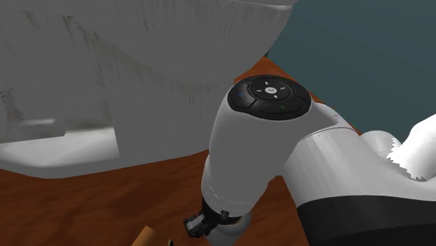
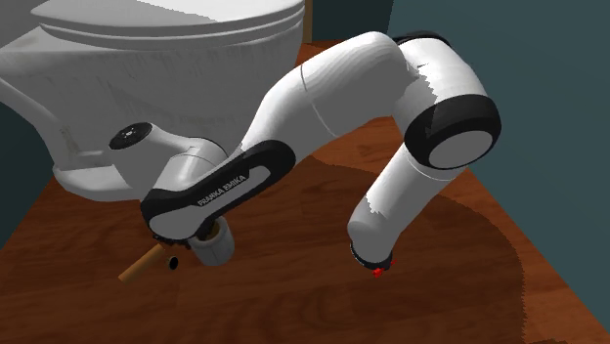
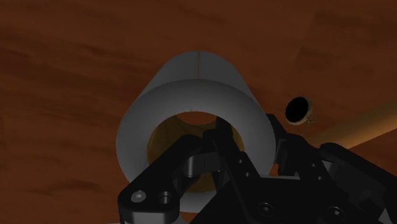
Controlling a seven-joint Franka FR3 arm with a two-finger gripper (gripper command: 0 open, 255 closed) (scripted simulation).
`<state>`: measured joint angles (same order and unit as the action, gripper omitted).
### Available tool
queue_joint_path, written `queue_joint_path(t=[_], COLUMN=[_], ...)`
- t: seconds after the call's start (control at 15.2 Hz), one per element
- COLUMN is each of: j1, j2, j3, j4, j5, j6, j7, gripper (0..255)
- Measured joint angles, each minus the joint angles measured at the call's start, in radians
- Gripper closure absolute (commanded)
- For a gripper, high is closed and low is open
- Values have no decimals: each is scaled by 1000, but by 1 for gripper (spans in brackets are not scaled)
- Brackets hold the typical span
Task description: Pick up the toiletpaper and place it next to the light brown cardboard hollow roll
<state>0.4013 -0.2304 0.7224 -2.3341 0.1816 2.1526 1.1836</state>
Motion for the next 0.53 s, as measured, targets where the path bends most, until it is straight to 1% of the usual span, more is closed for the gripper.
queue_joint_path(t=[0.53], j1=[-10], j2=[67], j3=[28], j4=[-58], j5=[-37], j6=[114], j7=[32], gripper=[255])
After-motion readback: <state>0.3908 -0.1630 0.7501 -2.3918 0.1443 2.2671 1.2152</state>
